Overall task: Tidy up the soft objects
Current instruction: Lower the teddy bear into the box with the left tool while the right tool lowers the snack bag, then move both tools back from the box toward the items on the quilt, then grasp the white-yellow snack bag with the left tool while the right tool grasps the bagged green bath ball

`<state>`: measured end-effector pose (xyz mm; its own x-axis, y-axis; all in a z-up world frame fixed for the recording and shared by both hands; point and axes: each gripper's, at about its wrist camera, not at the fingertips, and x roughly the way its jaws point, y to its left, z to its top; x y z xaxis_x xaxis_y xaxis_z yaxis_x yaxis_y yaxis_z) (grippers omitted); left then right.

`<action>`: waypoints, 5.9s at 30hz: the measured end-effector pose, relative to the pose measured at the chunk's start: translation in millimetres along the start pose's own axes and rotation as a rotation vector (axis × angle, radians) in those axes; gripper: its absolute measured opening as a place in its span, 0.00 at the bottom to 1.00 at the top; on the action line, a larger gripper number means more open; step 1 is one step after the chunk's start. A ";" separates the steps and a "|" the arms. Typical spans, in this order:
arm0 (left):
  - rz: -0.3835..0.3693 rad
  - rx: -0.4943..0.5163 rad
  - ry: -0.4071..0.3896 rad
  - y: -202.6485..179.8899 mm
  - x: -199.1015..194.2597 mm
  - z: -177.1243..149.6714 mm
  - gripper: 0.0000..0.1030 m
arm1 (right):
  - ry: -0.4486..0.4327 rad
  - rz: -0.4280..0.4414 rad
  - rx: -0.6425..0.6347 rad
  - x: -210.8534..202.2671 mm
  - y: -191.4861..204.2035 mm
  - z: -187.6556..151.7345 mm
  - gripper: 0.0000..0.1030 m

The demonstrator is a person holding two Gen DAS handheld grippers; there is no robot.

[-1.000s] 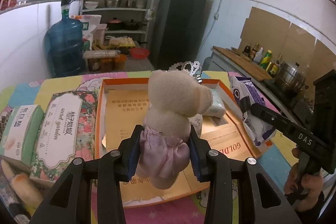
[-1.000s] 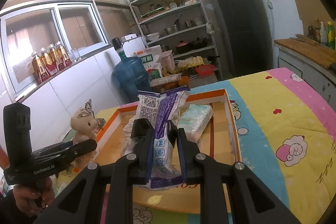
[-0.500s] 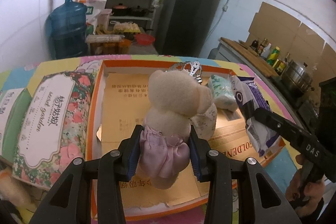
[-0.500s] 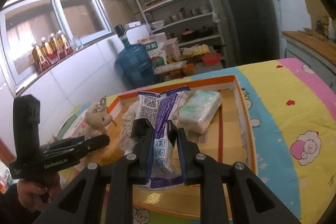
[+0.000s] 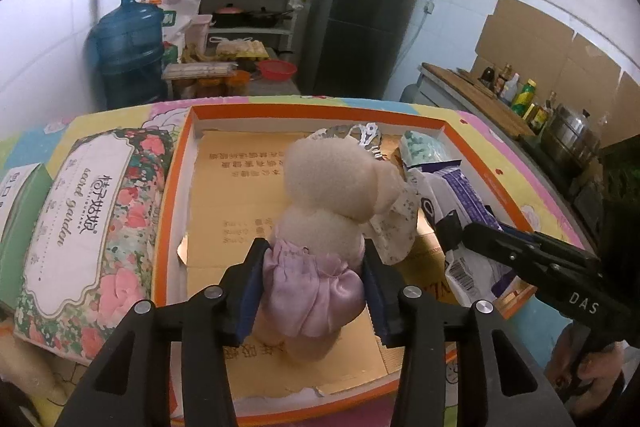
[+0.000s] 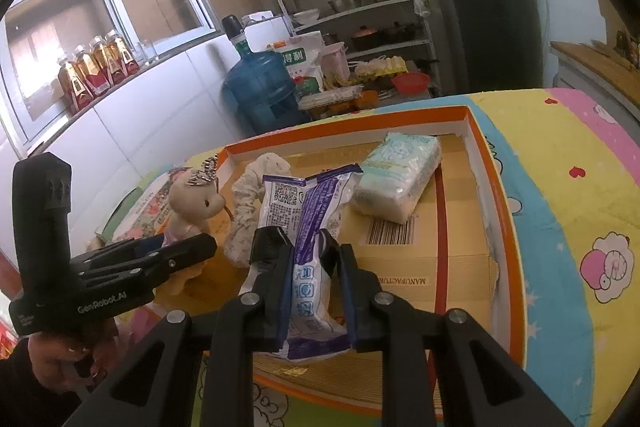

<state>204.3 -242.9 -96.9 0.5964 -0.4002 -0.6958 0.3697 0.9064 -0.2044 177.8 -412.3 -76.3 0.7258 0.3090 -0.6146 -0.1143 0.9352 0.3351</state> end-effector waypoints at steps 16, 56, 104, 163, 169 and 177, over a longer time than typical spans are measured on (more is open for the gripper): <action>-0.015 0.023 0.011 -9.1 -2.5 -5.2 0.53 | 0.036 -0.017 0.023 9.9 0.0 1.3 0.53; -0.030 0.020 -0.164 -0.6 -97.8 -11.9 0.58 | -0.086 -0.014 -0.018 -38.8 41.1 3.0 0.61; 0.154 -0.198 -0.335 144.0 -226.1 -95.8 0.58 | -0.019 0.085 -0.209 -12.9 220.1 -44.2 0.61; 0.190 -0.335 -0.086 182.7 -142.0 -124.5 0.65 | 0.225 0.310 -0.429 67.3 275.6 -101.9 0.61; 0.188 -0.347 -0.098 184.6 -143.0 -125.0 0.57 | 0.220 0.307 -0.409 69.0 271.3 -100.1 0.48; 0.182 -0.347 -0.114 186.3 -149.6 -129.7 0.56 | 0.206 0.316 -0.419 63.6 272.9 -103.2 0.41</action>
<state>91.5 3.3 -120.1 0.7120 -0.2238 -0.6656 0.0001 0.9479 -0.3186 122.8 -119.6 -97.6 0.4699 0.5730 -0.6715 -0.5944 0.7678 0.2392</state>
